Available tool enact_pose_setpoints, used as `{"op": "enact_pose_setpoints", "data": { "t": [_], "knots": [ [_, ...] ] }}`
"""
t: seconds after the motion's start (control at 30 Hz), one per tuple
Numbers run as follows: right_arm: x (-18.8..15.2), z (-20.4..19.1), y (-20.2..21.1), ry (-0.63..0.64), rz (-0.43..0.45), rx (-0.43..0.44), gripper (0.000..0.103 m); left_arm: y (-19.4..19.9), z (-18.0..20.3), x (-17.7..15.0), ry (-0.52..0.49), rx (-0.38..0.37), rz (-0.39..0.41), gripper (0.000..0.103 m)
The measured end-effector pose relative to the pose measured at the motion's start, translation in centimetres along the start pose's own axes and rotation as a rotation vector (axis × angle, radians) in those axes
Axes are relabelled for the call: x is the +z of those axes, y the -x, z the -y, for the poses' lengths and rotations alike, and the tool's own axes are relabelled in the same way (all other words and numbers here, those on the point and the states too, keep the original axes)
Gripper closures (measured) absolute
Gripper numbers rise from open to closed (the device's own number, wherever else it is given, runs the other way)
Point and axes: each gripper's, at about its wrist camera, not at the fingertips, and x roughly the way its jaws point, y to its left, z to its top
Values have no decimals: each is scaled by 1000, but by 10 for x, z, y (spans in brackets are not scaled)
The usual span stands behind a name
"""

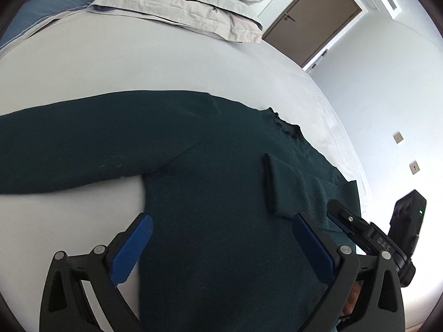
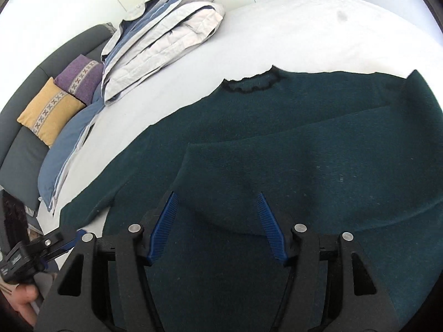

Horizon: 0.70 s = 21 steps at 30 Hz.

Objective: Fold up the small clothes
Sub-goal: 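Lay the sleeve across the sweater body with the right gripper while the left gripper pinches the sweater side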

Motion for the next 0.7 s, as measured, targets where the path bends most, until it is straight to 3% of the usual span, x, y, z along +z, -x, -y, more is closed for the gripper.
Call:
{"op": "enact_pose_setpoints", "data": {
  "t": [0.07, 0.3, 0.37, 0.43, 0.47, 0.5, 0.6, 0.7],
  "knots": [
    [-1, 15, 24, -37, 31, 22, 44, -22, 23, 12, -36, -20, -32, 1],
    [1, 70, 102, -146, 154, 50, 44, -115, 72, 49, -71, -44, -192, 40],
    [0, 86, 118, -168, 173, 39, 44, -131, 77, 49, -63, -15, -223, 42],
    [-1, 99, 136, -187, 192, 27, 44, -137, 83, 48, -82, 10, -211, 42],
    [-1, 106, 142, -195, 201, 20, 44, -138, 86, 48, -95, 18, -204, 48],
    [-1, 113, 148, -204, 211, 14, 44, -140, 89, 47, -112, 29, -200, 67],
    [-2, 134, 159, -240, 223, -8, 44, -139, 93, 44, -150, 66, -187, 89],
    [0, 151, 166, -263, 239, -33, 44, -128, 99, 44, -200, 82, -138, 93]
  ]
}}
